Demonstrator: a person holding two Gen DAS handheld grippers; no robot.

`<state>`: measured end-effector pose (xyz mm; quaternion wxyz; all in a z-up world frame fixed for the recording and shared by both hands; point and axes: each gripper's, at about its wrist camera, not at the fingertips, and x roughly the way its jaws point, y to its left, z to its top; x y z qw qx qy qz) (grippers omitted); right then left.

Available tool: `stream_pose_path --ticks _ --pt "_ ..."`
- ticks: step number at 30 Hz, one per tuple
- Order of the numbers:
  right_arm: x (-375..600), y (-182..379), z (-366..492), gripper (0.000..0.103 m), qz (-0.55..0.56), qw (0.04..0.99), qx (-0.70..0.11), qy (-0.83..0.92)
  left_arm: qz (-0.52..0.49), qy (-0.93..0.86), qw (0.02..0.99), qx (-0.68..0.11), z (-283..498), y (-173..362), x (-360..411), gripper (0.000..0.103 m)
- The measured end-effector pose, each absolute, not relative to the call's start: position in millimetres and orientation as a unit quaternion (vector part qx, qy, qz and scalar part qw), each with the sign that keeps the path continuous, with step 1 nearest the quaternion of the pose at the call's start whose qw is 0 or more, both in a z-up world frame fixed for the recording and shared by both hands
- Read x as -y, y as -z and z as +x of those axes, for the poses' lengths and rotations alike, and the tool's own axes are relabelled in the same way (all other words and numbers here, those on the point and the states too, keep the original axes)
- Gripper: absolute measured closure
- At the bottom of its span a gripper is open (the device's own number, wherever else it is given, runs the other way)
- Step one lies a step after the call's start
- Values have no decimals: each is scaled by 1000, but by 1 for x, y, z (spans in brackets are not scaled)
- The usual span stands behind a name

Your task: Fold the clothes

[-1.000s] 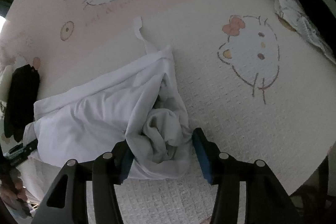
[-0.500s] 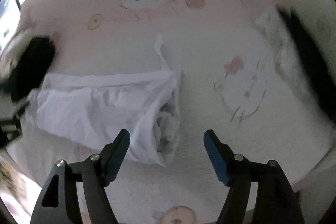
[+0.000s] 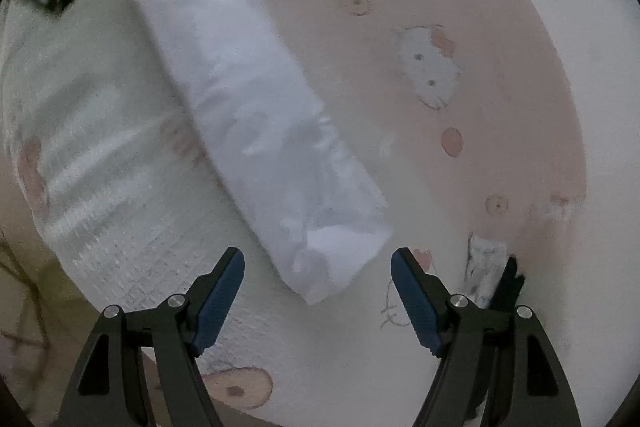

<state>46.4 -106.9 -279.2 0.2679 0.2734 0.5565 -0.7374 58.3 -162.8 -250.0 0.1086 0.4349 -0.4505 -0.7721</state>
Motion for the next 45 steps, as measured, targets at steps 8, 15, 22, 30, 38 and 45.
stream_pose_path --ticks 8,15,22,30,38,45 --pt "121 308 45 28 247 261 -625 693 450 764 92 453 56 269 158 31" --pt "126 327 56 28 172 243 -712 636 441 723 92 524 55 293 157 31" --pt "120 335 54 28 151 237 -736 616 447 714 85 533 55 298 172 25" --pt "130 335 45 27 160 251 -731 614 445 724 82 521 30 297 172 24" --pt "134 307 21 54 302 321 -623 646 508 759 29 406 15 281 194 52" --pt "143 276 -38 55 452 379 -455 667 572 793 -17 209 -17 254 241 53"
